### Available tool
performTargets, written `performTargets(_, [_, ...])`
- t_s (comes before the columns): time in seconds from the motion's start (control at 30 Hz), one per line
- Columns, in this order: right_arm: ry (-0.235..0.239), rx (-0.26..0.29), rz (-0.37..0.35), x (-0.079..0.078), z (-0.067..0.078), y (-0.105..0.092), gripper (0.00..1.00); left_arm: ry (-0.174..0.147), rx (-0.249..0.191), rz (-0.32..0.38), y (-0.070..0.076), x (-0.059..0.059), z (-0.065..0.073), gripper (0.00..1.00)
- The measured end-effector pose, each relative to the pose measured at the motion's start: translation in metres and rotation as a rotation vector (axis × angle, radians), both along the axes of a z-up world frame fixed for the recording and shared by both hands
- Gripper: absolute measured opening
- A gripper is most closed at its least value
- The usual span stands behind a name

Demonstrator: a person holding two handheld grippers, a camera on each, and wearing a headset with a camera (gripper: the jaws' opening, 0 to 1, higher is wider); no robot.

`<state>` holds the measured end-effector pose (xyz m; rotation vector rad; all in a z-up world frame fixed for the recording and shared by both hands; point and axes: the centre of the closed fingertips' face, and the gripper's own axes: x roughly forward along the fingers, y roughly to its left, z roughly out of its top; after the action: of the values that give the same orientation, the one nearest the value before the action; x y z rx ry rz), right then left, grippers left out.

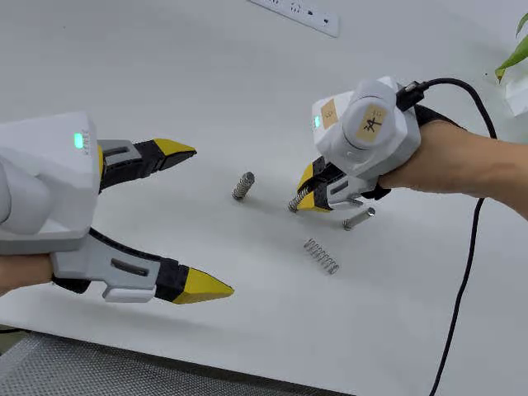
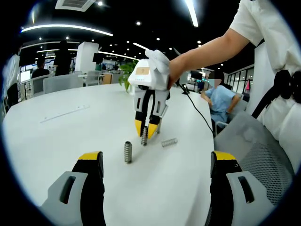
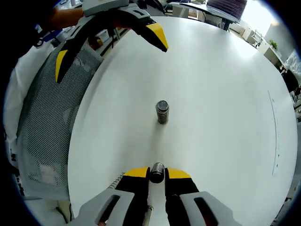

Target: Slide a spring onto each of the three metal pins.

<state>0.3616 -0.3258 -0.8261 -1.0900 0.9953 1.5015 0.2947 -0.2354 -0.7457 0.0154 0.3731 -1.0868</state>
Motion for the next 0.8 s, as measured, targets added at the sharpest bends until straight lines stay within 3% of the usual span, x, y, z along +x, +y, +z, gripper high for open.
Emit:
performTargets(0.47, [-0.002,0.011,-0.014,-0.001,0.004,0.000,0.15,-0.003,0.007,-0.004,0.001,0.000,0.000,0.93])
performTargets(0.8, [0.006,0.060,-0.064,-0.002,0.018,0.002,0.23,-0.001,0.018,-0.007,0.002,-0.001,0.000,0.93])
